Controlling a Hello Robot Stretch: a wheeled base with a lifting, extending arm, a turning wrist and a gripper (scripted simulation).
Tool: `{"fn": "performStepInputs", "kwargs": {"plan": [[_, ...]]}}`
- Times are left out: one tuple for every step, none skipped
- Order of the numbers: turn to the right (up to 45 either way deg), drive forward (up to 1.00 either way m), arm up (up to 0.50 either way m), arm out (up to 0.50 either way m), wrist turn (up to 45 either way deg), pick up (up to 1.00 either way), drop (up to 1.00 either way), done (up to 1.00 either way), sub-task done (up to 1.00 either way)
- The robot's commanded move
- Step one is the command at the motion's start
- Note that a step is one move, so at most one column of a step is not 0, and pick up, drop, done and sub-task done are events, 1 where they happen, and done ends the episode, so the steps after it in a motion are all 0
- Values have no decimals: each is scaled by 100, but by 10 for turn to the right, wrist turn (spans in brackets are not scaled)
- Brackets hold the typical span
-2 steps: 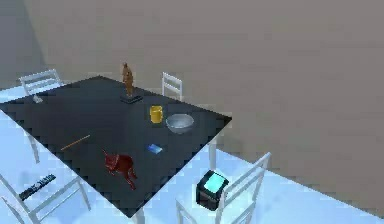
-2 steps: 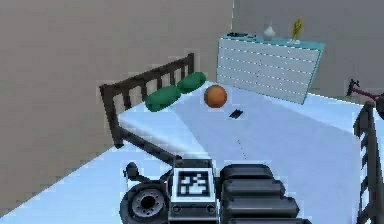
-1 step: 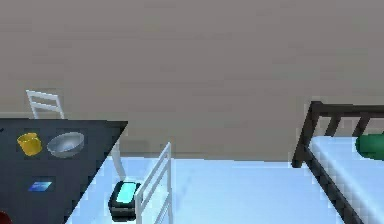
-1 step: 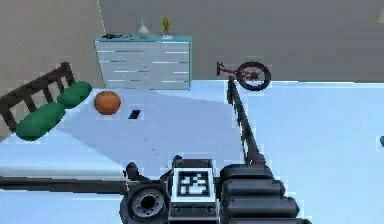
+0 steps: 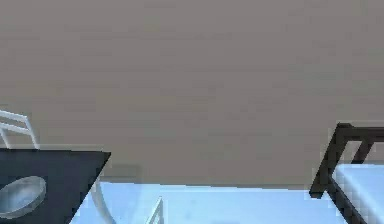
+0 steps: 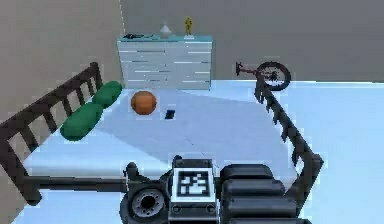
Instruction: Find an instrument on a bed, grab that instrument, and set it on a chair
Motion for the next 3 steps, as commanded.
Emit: {"fn": "performStepInputs", "kwargs": {"plan": [[-450, 0, 0, 0, 0, 0, 0, 0, 0], [-450, 0, 0, 0, 0, 0, 0, 0, 0], [-390, 0, 0, 0, 0, 0, 0, 0, 0]]}}
